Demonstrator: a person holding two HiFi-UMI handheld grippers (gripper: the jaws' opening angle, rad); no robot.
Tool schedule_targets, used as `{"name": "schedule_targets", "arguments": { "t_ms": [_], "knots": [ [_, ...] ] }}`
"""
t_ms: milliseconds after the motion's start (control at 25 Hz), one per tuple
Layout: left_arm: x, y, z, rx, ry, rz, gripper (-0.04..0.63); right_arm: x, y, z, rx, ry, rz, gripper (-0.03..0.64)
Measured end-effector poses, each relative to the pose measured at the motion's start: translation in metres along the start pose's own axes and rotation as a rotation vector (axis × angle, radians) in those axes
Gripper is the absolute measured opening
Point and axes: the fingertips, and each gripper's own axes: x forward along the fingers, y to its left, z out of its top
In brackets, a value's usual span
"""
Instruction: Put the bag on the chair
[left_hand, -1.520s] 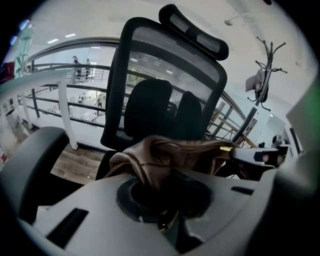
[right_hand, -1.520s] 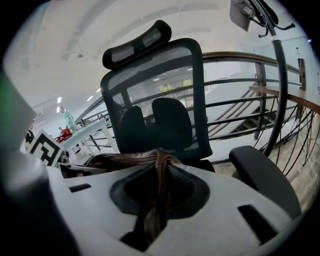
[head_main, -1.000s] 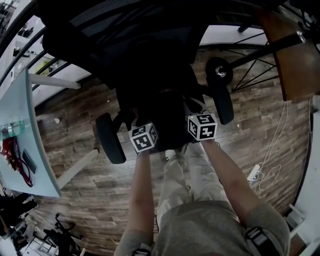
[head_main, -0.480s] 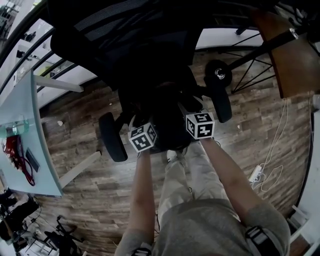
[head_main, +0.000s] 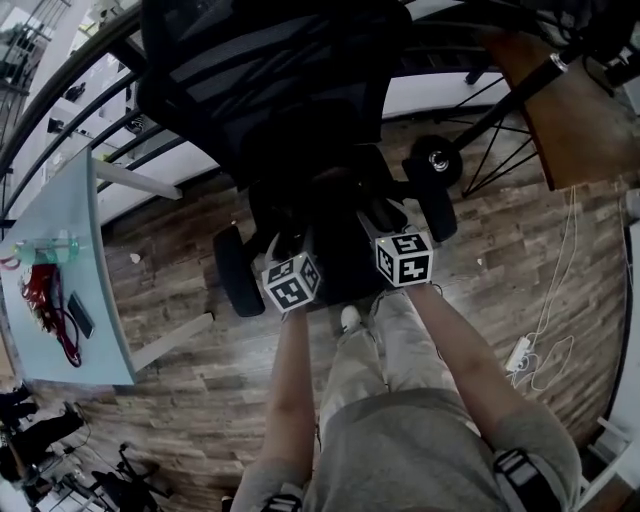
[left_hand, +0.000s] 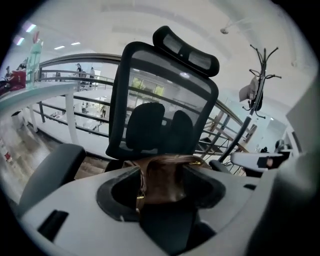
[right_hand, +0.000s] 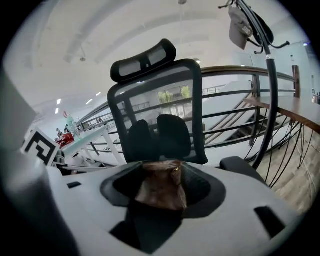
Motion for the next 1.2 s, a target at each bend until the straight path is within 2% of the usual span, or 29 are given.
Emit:
{"name": "schedule_targets", "arguments": {
  "t_ms": [160, 400, 680, 920, 1200],
  "knots": [
    [-0.031, -0.014, 0.009, 0.006, -0.033, -0.013, 0.172, -0.030, 0.010, 0.013, 0.004, -0.035, 0.000, 0.194],
    [-0.079, -0.033, 0.022, 0.000, -0.085, -0.019, 0.036, -0.080, 0.027, 0.026, 0.001, -0.080, -0.009, 0.071],
    [-0.129, -0.053, 0.034, 0.002, -0.125, -0.047, 0.011, -0.137, 0.044, 0.046, 0.011, -0.154, -0.030, 0.016],
    [-0.170, -0.069, 0.032, -0.013, -0.131, -0.087, 0.005, -0.181, 0.057, 0.054, -0.004, -0.201, -0.017, 0.006],
    [-0.208, -0.078, 0.033, 0.028, -0.139, -0.121, 0.003, -0.214, 0.077, 0.059, -0.027, -0.223, 0.034, 0.006]
  ]
}}
